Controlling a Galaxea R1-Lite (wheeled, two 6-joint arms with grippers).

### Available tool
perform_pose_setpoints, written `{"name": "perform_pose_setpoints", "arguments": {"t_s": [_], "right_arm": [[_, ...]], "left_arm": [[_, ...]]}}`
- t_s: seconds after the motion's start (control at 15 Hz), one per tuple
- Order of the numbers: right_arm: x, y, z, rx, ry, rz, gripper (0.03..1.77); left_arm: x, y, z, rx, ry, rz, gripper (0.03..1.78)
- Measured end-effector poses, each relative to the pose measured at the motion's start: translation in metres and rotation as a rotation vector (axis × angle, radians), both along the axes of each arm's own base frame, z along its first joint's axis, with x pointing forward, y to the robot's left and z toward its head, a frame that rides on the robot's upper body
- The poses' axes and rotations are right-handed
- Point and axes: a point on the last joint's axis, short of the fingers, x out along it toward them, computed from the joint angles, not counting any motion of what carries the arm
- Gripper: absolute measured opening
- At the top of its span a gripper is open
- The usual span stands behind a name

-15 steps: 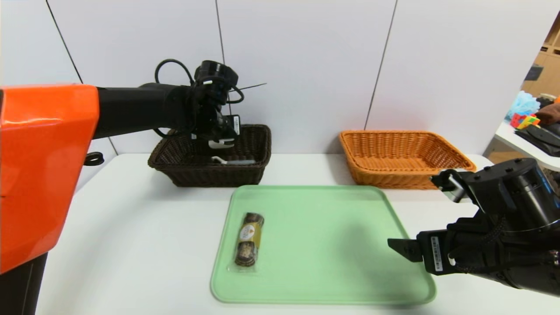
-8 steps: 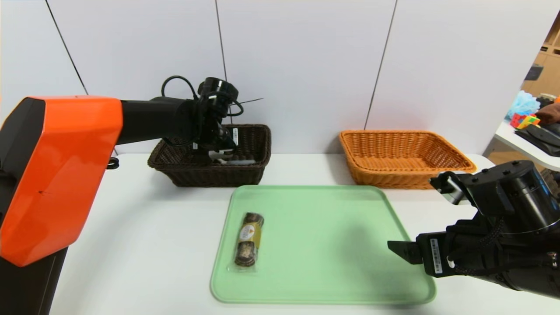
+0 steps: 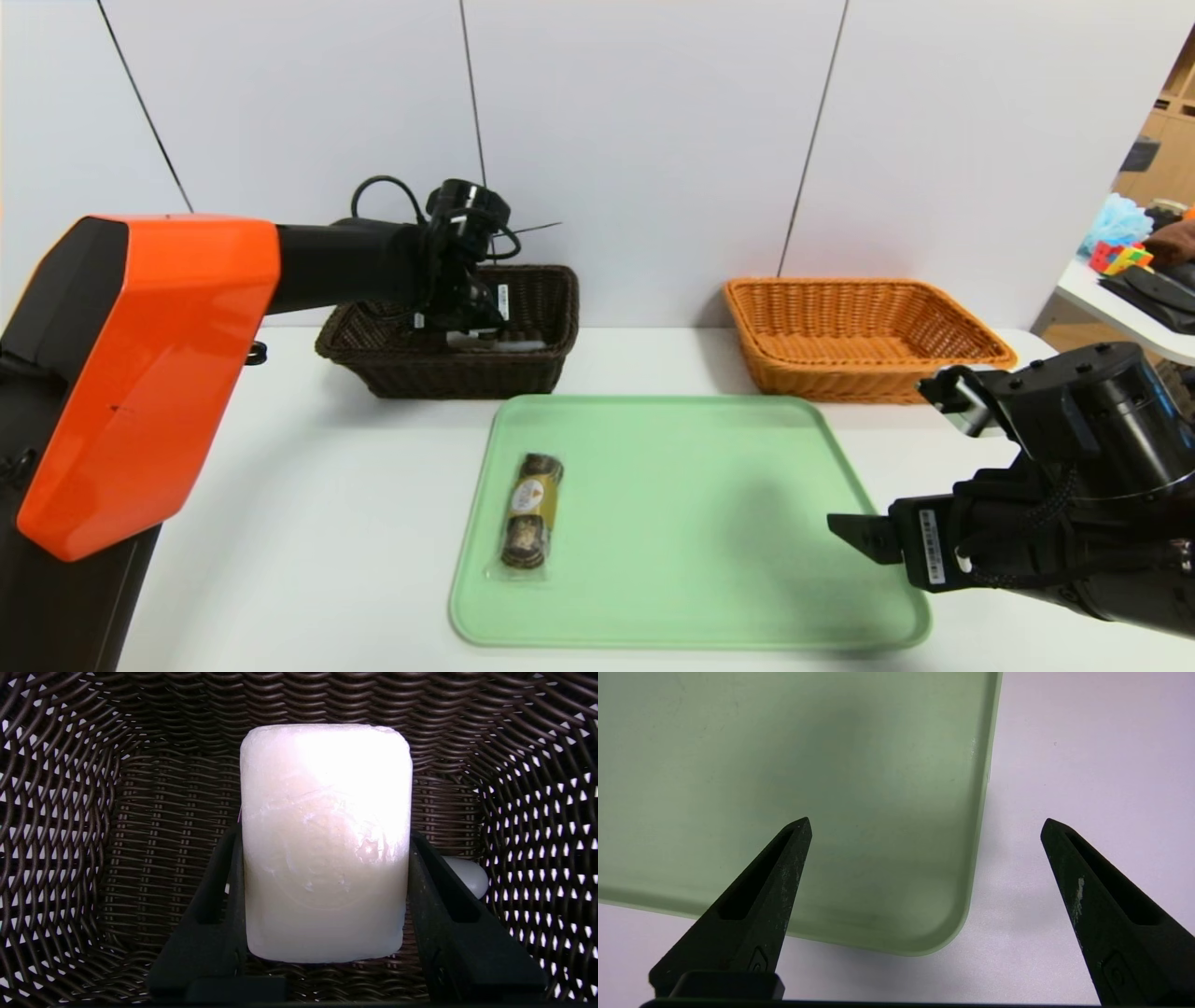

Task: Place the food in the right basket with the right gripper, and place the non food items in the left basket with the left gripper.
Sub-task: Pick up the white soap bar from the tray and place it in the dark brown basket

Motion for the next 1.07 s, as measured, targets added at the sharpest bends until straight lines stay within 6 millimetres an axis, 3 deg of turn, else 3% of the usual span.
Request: {"name": "perform_pose_setpoints", "arguments": {"t_s": [0.4,0.87,1.07], "right_arm": [[0.000,0.000,0.001,0.002,-0.003,0.000,1.70],[-0.001,-0.001,0.003,0.006,-0.010,0.000,1.70],[-0.002,-0.001,0.004,0.009,-0.015,0.002,1.70]], "left_arm": [[0.001,-0.001,-0.003,0.004,0.007,-0.002,0.97],[-0.001,-0.001,0.002,-0.001,-0.003,-0.004,1.39],[-0.008,0.003,0.017,-0.016,-0.024,0.002,1.49]]}}
